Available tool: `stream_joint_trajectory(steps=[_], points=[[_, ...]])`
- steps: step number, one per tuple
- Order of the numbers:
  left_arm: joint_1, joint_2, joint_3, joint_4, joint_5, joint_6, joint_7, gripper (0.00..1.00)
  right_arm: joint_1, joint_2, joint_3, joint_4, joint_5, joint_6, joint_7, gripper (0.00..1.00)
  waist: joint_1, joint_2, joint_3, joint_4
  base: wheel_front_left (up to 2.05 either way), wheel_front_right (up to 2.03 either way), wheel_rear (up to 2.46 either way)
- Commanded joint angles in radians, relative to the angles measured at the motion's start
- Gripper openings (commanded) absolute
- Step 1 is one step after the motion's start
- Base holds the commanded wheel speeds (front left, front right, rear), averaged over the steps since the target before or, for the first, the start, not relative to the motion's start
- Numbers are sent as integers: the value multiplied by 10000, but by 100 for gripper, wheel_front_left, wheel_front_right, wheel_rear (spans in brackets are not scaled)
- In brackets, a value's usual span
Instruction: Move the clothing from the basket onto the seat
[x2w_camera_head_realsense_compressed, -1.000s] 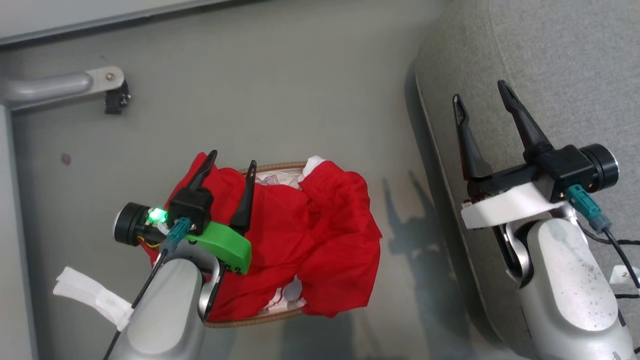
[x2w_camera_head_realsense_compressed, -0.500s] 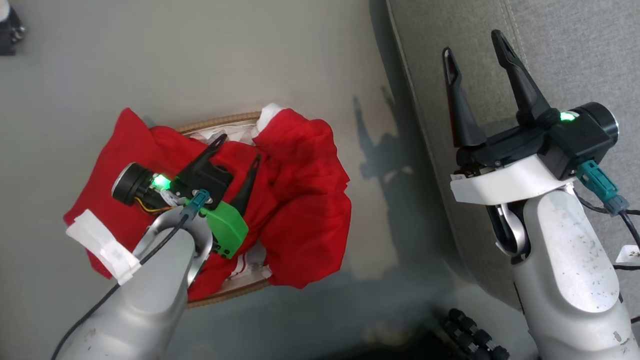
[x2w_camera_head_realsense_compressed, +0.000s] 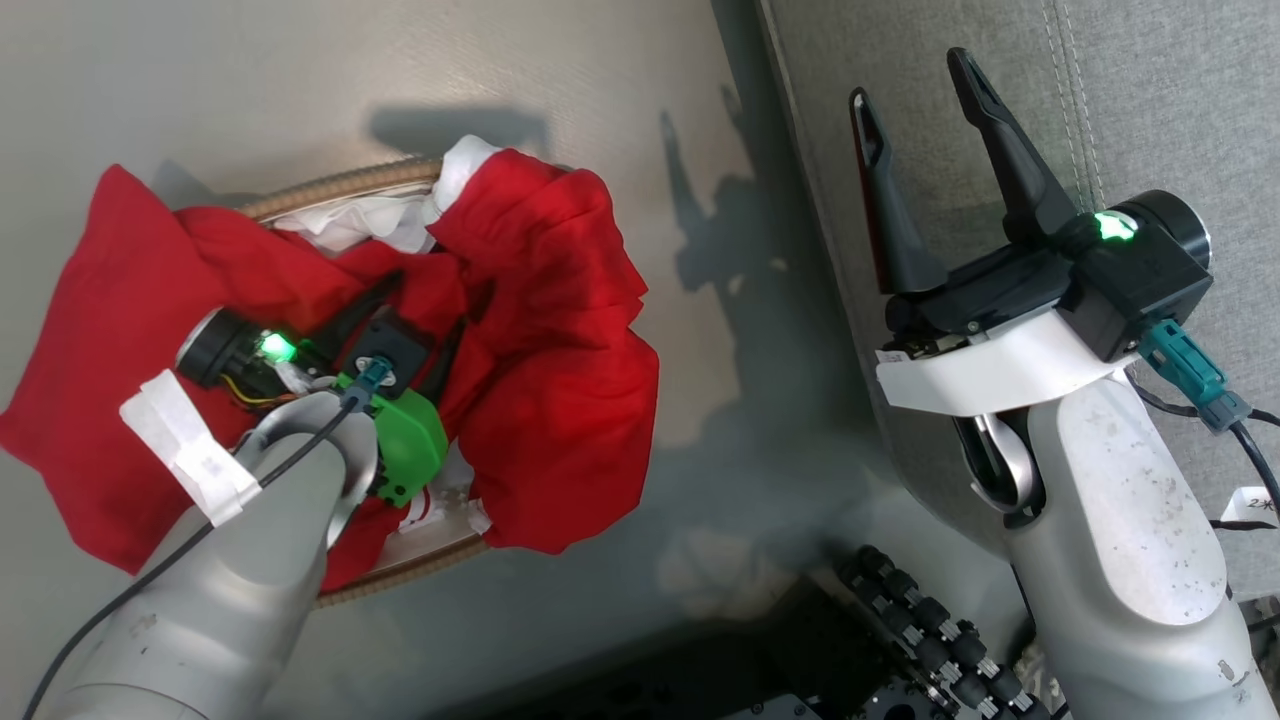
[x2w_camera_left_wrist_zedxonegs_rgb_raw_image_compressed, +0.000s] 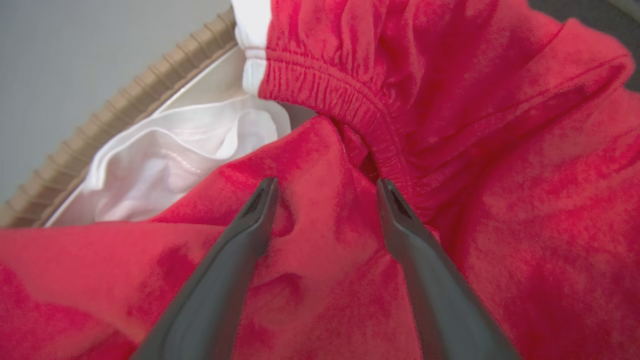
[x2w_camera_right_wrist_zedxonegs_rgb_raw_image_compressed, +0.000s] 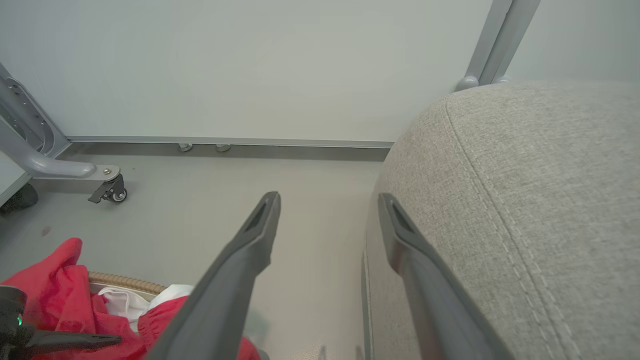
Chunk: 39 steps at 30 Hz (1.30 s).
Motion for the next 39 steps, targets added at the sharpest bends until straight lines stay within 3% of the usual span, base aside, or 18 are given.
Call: stream_joint_trajectory(steps=[1, 14, 15, 16, 17, 28, 39], points=[[-246, 55, -4, 228, 103, -7, -9, 100, -110, -9, 48, -59, 52, -3, -49, 100, -1, 0, 207, -153, 0, 0, 0], [-1041, -501, -355, 3155, 162, 63, 473, 100, -260, -8, 328, -289, 195, -3, -47, 100, -1, 0, 467, -158, 0, 0, 0], [-1043, -541, -353, 3224, 98, 57, 519, 88, -259, -11, 331, -276, 191, -3, -49, 100, -1, 0, 460, -154, 0, 0, 0], [-1046, -587, -376, 3262, 75, 55, 546, 16, -257, -13, 332, -242, 179, -3, -49, 100, -1, 0, 434, -149, 0, 0, 0], [-1000, -659, -374, 3303, 2, 43, 578, 0, -245, -13, 330, -203, 159, -3, -49, 100, -1, 0, 377, -140, 0, 0, 0], [-177, -1262, -141, 3377, -977, -25, 128, 0, 57, -14, 433, 279, -10, -3, -49, 100, -1, 0, -1023, 7, 0, 0, 0], [1553, -1600, 618, 1552, -2027, 3, -2, 0, 1124, -20, 182, 1012, -557, -5, -49, 100, -1, 0, -3540, 891, 0, 0, 0]])
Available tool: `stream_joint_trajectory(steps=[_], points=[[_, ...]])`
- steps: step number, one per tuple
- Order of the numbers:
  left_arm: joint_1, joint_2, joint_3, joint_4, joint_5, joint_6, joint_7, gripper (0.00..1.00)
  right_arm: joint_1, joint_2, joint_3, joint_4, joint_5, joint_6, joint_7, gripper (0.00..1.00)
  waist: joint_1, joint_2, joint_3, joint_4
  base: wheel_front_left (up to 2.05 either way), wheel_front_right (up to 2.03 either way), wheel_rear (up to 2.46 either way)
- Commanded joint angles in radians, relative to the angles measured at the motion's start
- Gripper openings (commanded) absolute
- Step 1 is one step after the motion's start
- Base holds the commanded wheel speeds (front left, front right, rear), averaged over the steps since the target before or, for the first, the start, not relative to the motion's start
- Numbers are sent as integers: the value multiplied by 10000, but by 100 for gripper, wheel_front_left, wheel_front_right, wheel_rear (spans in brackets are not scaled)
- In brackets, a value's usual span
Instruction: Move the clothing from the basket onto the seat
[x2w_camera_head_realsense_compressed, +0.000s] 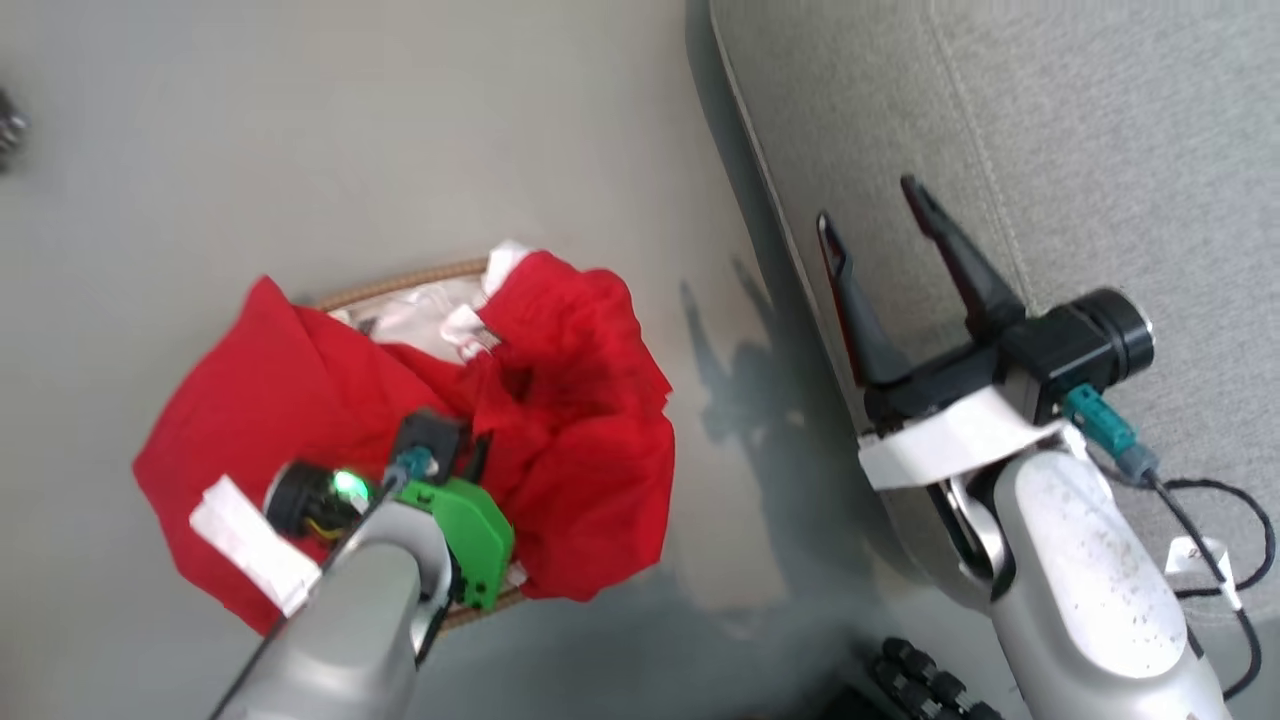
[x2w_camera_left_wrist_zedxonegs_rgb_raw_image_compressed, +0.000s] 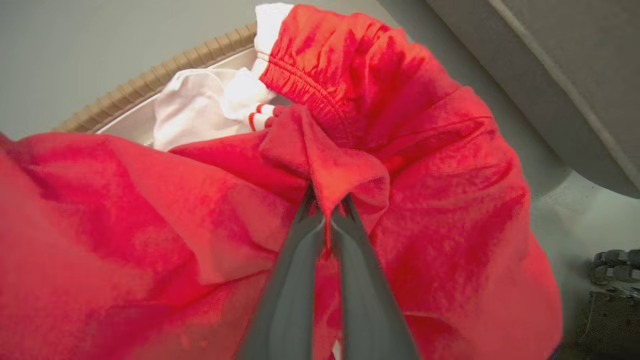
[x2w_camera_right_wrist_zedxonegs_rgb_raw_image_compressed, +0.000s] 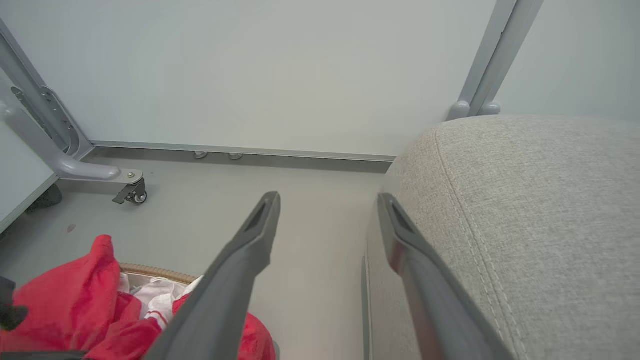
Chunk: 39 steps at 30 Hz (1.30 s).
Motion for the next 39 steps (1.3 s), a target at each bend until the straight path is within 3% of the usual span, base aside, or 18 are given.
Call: stream_joint_trajectory(steps=[1, 14, 25, 39], points=[[441, -16, 169, -262, -66, 34, -6, 0, 255, -37, -45, 101, -78, -6, -45, 100, 0, 0, -1459, 696, 0, 0, 0], [3101, -139, 2047, -3076, 338, 170, -8, 0, 1667, -35, -43, 800, -189, -6, -45, 100, 0, 0, -4108, 1279, 0, 0, 0], [3884, -376, 3372, -5506, 608, 38, -10, 0, 2678, -35, -77, 1129, -260, -6, -45, 100, 0, 0, -5342, 1524, 0, 0, 0], [3442, -418, 3299, -8679, -259, -30, -11, 0, 3385, -34, 179, 1445, -428, -6, -45, 100, 0, 0, -6159, 1676, 0, 0, 0]])
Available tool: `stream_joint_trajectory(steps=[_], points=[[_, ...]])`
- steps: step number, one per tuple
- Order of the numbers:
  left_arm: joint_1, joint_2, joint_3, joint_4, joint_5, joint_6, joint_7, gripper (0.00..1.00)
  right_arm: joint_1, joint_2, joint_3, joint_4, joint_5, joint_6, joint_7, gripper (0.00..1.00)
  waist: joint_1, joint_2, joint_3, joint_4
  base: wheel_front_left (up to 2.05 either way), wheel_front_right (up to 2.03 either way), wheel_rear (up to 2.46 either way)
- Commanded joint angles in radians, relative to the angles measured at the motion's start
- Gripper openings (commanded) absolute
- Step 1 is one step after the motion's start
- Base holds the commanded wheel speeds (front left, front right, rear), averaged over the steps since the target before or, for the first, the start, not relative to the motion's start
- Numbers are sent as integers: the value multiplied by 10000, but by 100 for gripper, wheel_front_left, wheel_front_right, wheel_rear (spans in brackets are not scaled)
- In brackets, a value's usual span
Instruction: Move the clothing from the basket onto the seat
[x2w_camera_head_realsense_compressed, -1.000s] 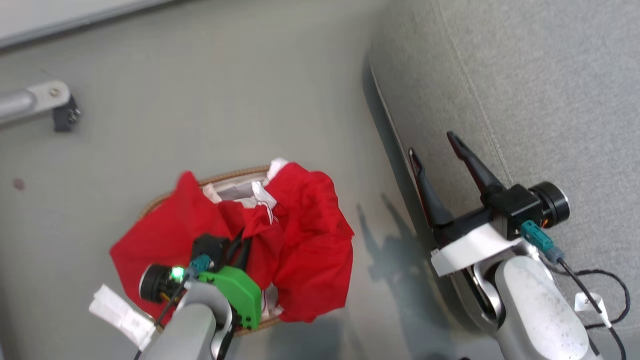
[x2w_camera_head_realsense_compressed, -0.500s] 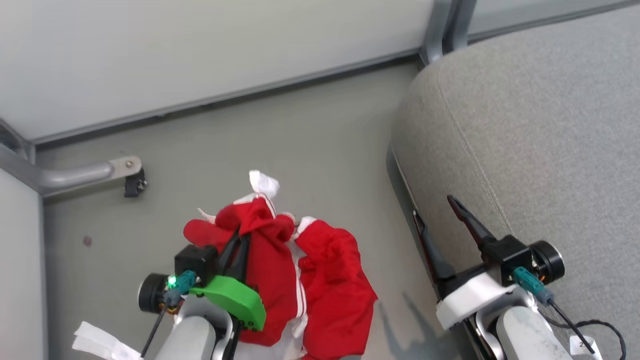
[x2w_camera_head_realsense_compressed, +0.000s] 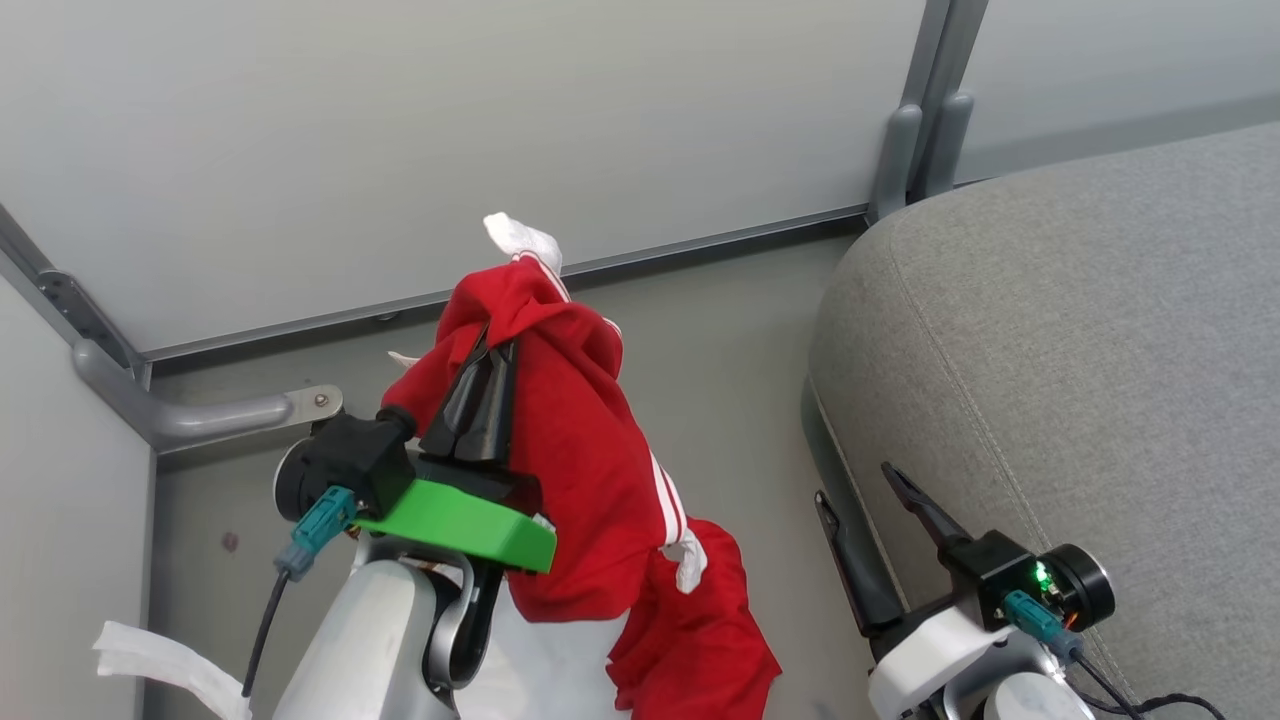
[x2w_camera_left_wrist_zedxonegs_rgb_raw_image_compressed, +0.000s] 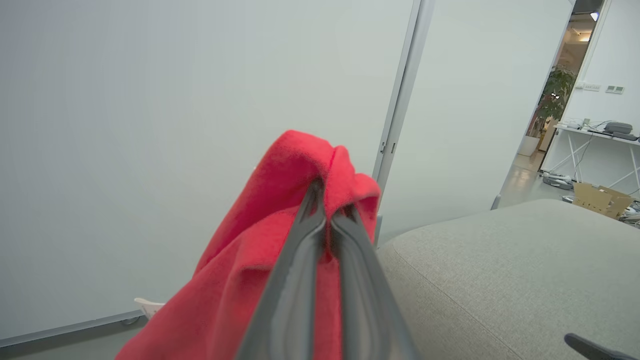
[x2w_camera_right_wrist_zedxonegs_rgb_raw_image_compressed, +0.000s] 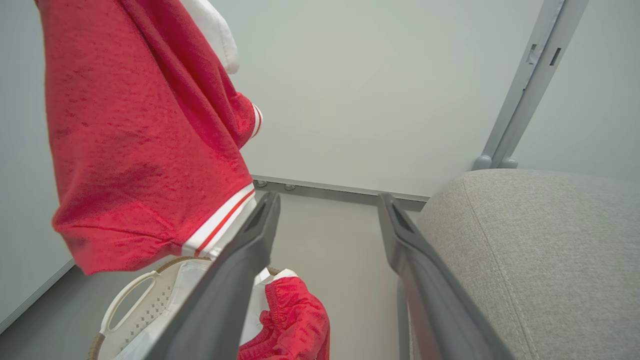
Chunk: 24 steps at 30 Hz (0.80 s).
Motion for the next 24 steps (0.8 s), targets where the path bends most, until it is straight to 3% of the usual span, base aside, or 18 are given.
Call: stream_joint_trajectory(steps=[1, 7, 15, 24], points=[[-172, 13, -45, -129, -107, -37, -9, 0, 125, -36, 77, 59, -82, -6, -45, 100, 1, -1, -75, 93, 0, 0, 0], [-336, 12, -424, -486, -346, -24, -9, 0, -255, -228, 1092, 133, 118, -6, -45, 100, 1, -1, -58, 258, 0, 0, 0], [-530, 12, -1086, -582, -616, 5, -11, 0, -2094, -767, 3637, 354, 1059, -8, -45, 100, 1, -1, 228, 599, 0, 0, 0], [-916, 10, -1834, -642, -807, 40, -10, 0, -4077, -465, 4365, 1699, 1611, -8, -34, 100, 1, -1, 571, 1039, 0, 0, 0]])
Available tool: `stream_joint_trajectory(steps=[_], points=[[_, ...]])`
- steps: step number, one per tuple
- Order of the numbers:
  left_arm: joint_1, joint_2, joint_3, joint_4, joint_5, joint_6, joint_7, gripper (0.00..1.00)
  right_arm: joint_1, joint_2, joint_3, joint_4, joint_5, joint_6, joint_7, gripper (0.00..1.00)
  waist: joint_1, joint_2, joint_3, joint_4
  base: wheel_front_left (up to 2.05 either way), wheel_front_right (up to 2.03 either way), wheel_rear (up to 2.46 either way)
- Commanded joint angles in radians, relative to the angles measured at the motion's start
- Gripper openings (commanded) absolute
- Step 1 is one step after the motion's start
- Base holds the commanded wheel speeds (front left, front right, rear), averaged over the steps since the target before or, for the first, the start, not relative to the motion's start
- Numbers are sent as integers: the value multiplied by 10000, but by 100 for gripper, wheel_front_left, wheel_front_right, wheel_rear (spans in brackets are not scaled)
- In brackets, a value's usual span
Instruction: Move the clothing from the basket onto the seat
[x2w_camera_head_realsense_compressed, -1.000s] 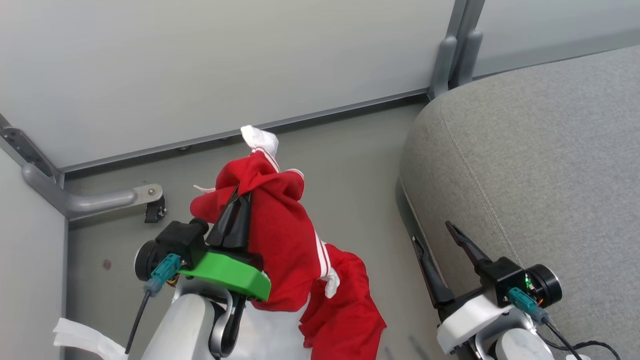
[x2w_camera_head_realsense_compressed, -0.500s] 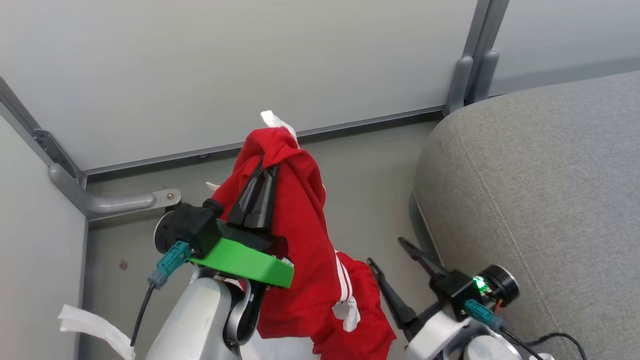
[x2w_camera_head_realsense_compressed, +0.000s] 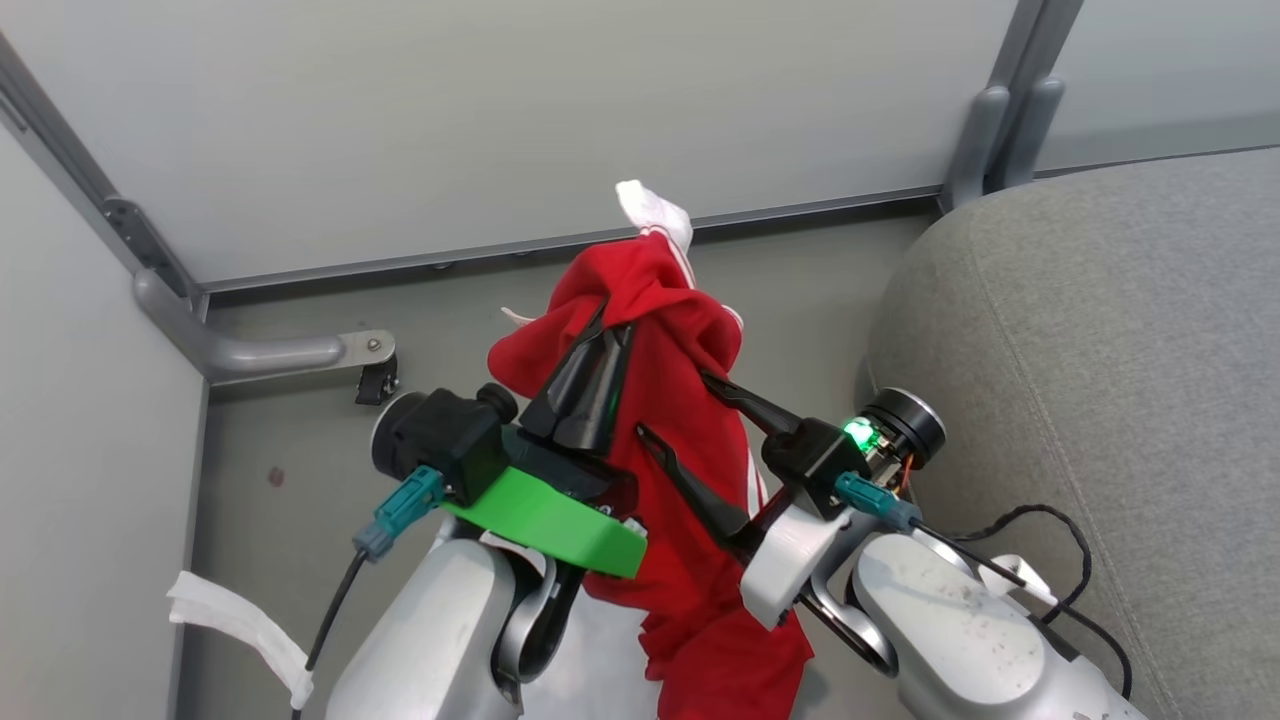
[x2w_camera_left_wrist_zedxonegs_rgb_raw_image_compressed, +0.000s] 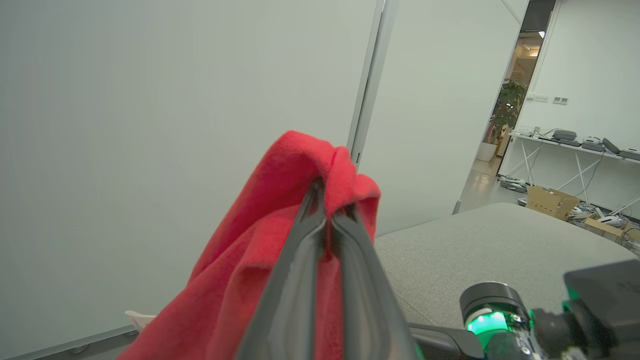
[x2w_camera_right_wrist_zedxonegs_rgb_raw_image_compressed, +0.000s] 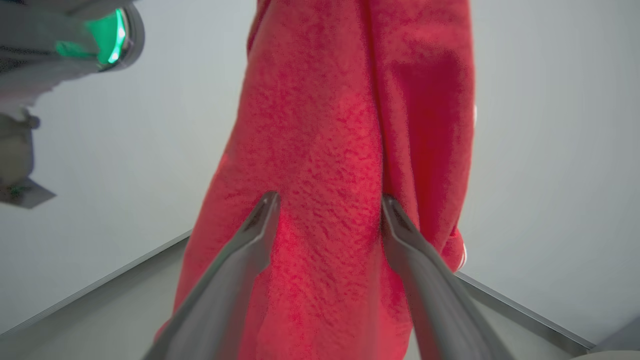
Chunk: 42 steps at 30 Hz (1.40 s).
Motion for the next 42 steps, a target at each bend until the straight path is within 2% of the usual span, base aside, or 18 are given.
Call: stream_joint_trajectory(steps=[1, 8, 9, 10, 11, 13, 18, 24, 25, 26, 27, 36, 42], points=[[-203, 12, -94, -63, -81, 41, -11, 0, -151, 61, 69, 368, 55, -10, -21, 100, 1, 0, 127, 169, 0, 0, 0], [-383, 13, -624, -142, -313, 126, -11, 0, -412, 376, 421, 2051, 325, -10, -21, 100, 1, 0, 260, 482, 0, 0, 0], [-412, 11, -697, -155, -340, 125, -11, 0, -408, 391, 494, 2248, 391, -10, -21, 85, 1, 0, 284, 529, 0, 0, 0], [-436, 10, -737, -168, -373, 132, -11, 0, -406, 392, 559, 2389, 426, -10, -21, 53, 1, 0, 299, 563, 0, 0, 0], [-450, 11, -780, -171, -398, 144, -11, 0, -384, 404, 680, 2510, 506, -10, -21, 39, 1, 0, 318, 604, 0, 0, 0], [-474, 11, -812, -173, -410, 179, -11, 0, -377, 431, 861, 2657, 643, -10, -21, 0, 1, 0, 355, 651, 0, 0, 0], [-467, 11, -746, -103, -424, 226, -11, 0, -266, 431, 899, 2559, 899, -10, -21, 0, 1, 0, 430, 675, 0, 0, 0], [-358, 11, -480, 40, -279, 294, -12, 0, 117, 430, 350, 2145, 724, -10, -21, 0, 1, 0, 473, 527, 0, 0, 0], [-308, 11, -417, 83, -257, 308, -12, 25, 213, 432, 197, 2008, 697, -10, -21, 0, 1, 0, 480, 489, 0, 0, 0], [-246, 11, -387, 175, -235, 320, -10, 89, 291, 434, 77, 1852, 612, -10, -21, 0, 1, 0, 485, 451, 0, 0, 0], [-250, 13, -319, 194, -188, 322, -12, 100, 371, 434, -81, 1636, 551, -10, -21, 0, 1, 0, 499, 408, 0, 0, 0], [-46, 14, 251, 800, 397, 238, -12, 100, 1211, 308, -1509, -838, -199, -10, -22, 0, 1, 0, 650, -110, 0, 0, 0], [233, 14, 929, 1198, 899, 111, -10, 100, 1728, 314, -2263, -1868, -284, -12, -22, 0, 1, 0, 682, -1046, 0, 0, 0]])
